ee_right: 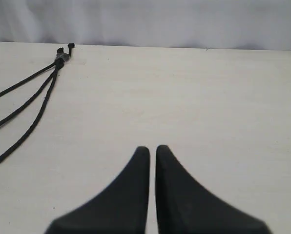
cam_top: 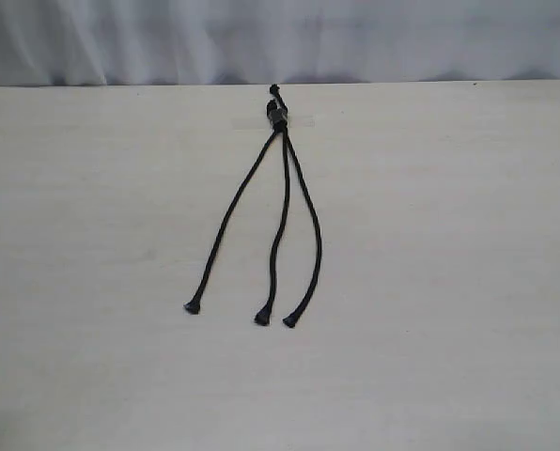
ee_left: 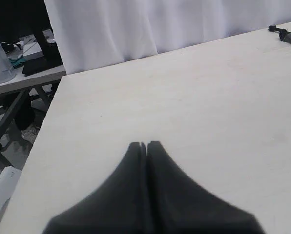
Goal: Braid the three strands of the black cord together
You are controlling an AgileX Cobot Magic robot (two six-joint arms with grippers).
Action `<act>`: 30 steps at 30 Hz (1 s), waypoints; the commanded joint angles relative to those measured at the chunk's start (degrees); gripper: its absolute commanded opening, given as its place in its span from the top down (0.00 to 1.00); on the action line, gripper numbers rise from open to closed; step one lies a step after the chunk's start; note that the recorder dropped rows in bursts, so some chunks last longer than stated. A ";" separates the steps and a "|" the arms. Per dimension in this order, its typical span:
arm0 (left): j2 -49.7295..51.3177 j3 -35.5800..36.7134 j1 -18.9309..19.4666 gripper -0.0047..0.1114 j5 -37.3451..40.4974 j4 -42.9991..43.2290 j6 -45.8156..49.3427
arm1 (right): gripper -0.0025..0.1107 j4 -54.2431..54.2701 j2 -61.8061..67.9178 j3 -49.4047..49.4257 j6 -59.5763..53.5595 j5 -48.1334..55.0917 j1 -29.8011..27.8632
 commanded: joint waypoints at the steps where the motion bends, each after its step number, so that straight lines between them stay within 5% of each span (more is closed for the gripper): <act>1: -0.21 0.18 0.27 0.96 -0.54 0.02 -0.05 | 0.94 -0.29 -0.23 0.20 0.00 -0.70 -0.35; 10: -0.21 0.18 0.27 0.96 -0.54 0.02 -0.05 | 0.94 -0.29 -0.23 0.20 0.00 -1.90 -0.32; 17: -0.21 0.18 0.27 0.96 -0.54 0.02 -0.05 | 0.94 -0.29 -0.23 0.20 0.00 -19.36 -0.32; 30: -0.21 0.18 0.27 0.96 -0.54 0.02 -0.05 | 0.94 -0.29 -0.23 0.20 -10.16 -18.38 -0.51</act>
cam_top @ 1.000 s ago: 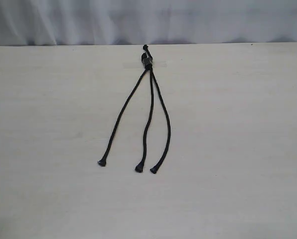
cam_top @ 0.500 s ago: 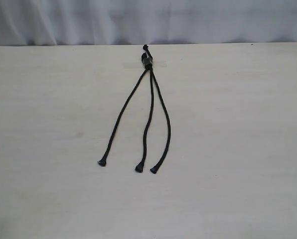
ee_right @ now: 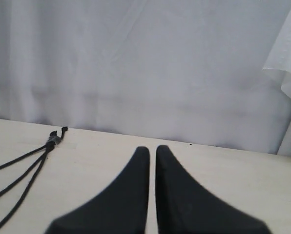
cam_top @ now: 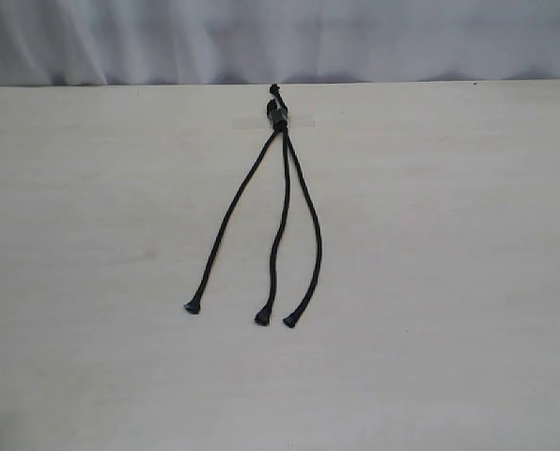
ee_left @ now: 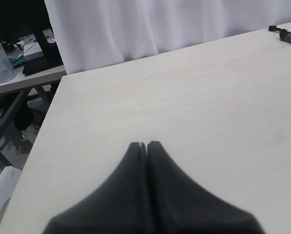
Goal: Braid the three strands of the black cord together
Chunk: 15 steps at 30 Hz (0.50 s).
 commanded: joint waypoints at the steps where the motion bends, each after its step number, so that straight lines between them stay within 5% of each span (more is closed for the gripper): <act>1: -0.21 0.18 0.27 0.96 -0.54 0.02 -0.05 | 0.94 -0.29 -0.23 0.20 -3.98 -0.28 -0.39; 8: -0.21 0.18 0.27 0.96 -0.54 0.02 -0.05 | 0.94 1.77 0.22 -1.53 -2.48 0.76 -0.39; 15: -0.21 0.18 0.27 0.96 -0.54 0.02 -0.05 | 0.94 5.87 14.87 -14.42 2.50 15.14 -0.39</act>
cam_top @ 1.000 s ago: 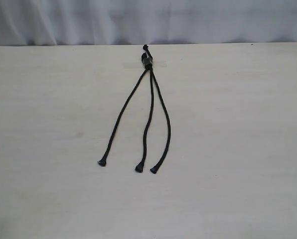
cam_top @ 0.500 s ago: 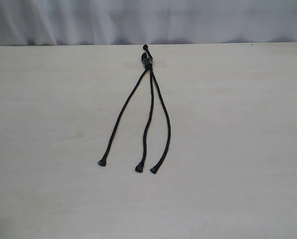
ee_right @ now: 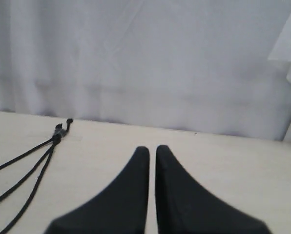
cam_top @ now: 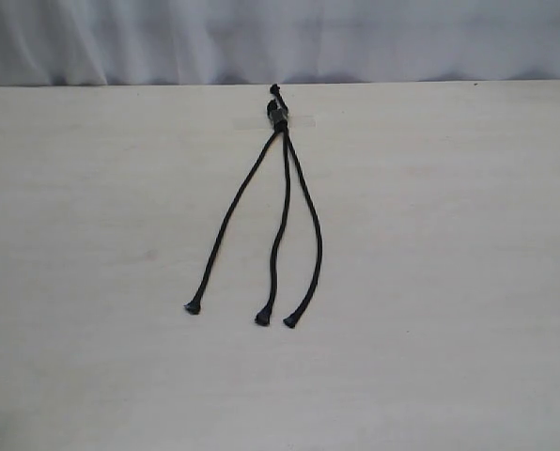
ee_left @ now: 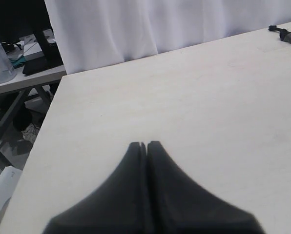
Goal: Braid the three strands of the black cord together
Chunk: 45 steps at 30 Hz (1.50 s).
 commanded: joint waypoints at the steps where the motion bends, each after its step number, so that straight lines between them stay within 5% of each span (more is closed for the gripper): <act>1: -0.21 0.18 0.27 0.96 -0.54 0.02 -0.05 | 0.94 2.81 11.70 -9.25 4.33 12.76 -0.39; 5: -0.21 0.18 0.27 0.96 -0.54 0.02 -0.05 | 0.94 6.54 24.87 -16.82 4.22 27.25 -0.39; 14: -0.21 0.18 0.27 0.96 -0.54 0.02 -0.05 | 0.94 12.07 46.55 -17.93 4.26 21.54 -0.39; 23: -0.21 0.18 0.27 0.96 -0.54 0.02 -0.05 | 0.94 19.64 64.37 -32.49 -1.63 31.12 0.18; 29: -0.21 0.18 0.27 0.96 -0.81 0.73 0.76 | 0.94 20.13 69.88 -36.60 -1.92 29.86 10.17; 33: -0.21 0.18 0.27 0.96 -2.17 10.55 2.59 | 0.94 20.12 73.40 -39.63 -0.36 29.59 17.37; 45: -0.21 0.18 0.27 0.96 -43.81 10.46 2.37 | 0.93 19.25 89.51 -53.76 1.95 28.94 31.47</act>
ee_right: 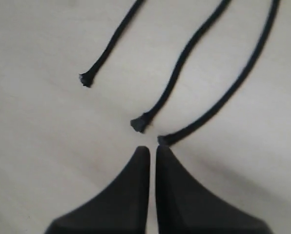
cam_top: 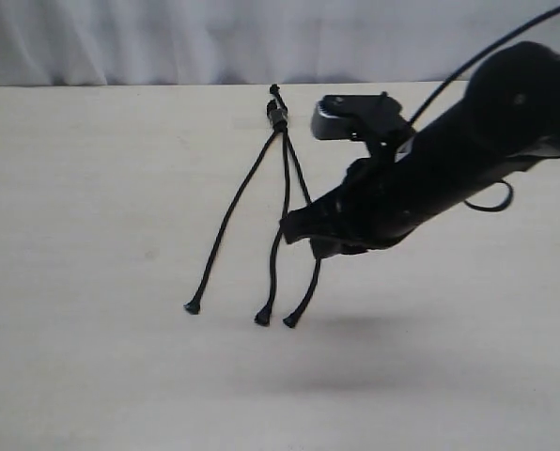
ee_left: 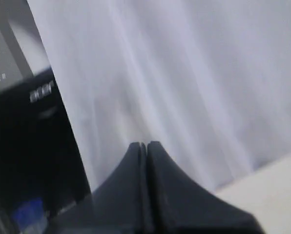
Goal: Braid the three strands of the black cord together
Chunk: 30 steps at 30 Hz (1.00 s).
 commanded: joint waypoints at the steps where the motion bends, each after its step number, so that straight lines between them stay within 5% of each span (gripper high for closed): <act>1: -0.12 0.18 0.27 0.96 -15.36 0.44 -0.19 | 0.91 -0.79 7.30 -4.79 0.35 -1.58 4.17; 9: -0.12 0.18 0.27 0.96 -22.45 -1.61 -5.01 | 0.65 -3.30 15.86 -8.16 5.90 -2.15 5.28; 15: -0.12 0.18 0.27 0.96 -18.50 -10.41 -9.18 | 0.64 -4.32 20.26 -10.50 9.88 -2.15 5.28; 19: 0.09 -3.69 0.36 0.96 1.36 -27.39 -6.62 | 0.64 -7.28 23.01 -13.54 13.76 -0.14 5.28; 20: 3.95 -9.27 0.36 0.96 13.82 -27.98 -2.54 | 0.64 -10.09 24.21 -15.05 16.36 1.82 5.28; 22: 10.60 -15.52 0.36 0.96 24.49 -26.62 -2.69 | 0.64 -11.34 25.29 -16.12 17.69 3.04 5.28; 30: 47.10 -37.15 0.36 0.96 54.56 -24.85 -2.68 | 0.65 -12.19 27.15 -16.70 18.80 3.76 6.75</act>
